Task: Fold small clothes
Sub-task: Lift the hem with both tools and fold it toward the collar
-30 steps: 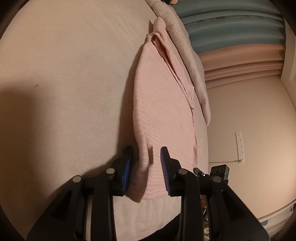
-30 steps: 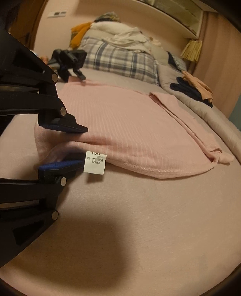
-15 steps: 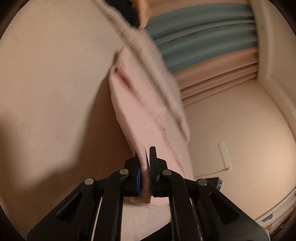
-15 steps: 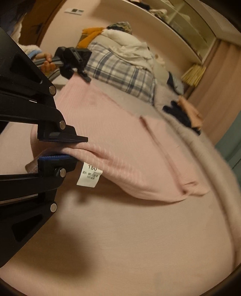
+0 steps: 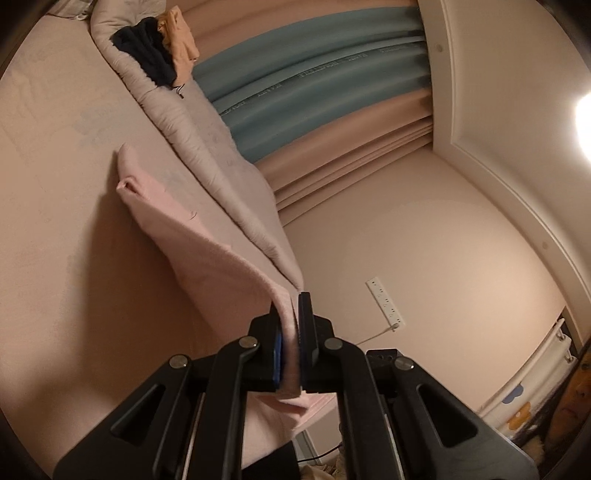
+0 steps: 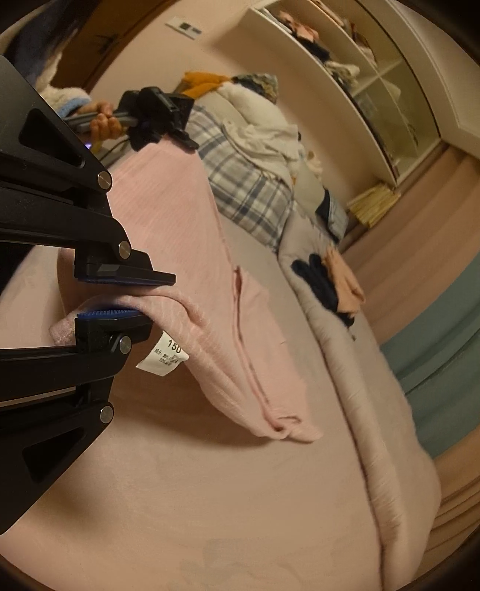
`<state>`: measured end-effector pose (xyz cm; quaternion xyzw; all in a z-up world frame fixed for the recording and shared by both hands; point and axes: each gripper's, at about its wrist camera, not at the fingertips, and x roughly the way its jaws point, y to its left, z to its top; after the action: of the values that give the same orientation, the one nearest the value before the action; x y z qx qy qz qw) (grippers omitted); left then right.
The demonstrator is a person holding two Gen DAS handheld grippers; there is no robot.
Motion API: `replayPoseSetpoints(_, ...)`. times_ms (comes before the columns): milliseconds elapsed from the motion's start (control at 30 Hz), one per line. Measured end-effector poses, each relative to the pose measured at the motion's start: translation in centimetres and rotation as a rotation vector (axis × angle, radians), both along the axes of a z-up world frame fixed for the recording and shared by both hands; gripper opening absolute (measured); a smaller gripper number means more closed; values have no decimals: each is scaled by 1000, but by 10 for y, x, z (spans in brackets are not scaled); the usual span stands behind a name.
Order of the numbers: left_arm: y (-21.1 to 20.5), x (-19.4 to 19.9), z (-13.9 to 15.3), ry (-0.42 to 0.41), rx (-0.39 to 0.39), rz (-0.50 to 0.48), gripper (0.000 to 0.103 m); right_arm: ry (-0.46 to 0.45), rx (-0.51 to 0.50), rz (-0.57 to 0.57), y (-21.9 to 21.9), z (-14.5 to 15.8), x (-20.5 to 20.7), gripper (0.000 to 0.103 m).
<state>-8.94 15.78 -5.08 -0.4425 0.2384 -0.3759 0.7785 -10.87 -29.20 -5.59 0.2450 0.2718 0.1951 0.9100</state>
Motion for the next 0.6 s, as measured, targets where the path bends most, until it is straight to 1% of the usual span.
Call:
replayPoseSetpoints(67, 7, -5, 6, -18, -17, 7, 4, -19, -11, 13, 0, 7, -5, 12)
replayPoseSetpoints(167, 9, -8, 15, -40, -29, 13, 4, -71, -26, 42, 3, 21, -14, 12)
replayPoseSetpoints(300, 10, -12, 31, -68, -13, 15, 4, -176, -33, 85, 6, 44, -24, 12)
replayPoseSetpoints(400, 9, -5, 39, -61, 16, 12, 4, -234, -21, 100, 5, 58, -22, 12)
replayPoseSetpoints(500, 5, 21, 38, -23, 71, 15, 4, -235, -19, 78, 2, 62, -7, 12)
replayPoseSetpoints(600, 5, 53, 26, 47, 100, 15, 4, -167, 16, 37, -9, 55, 19, 12)
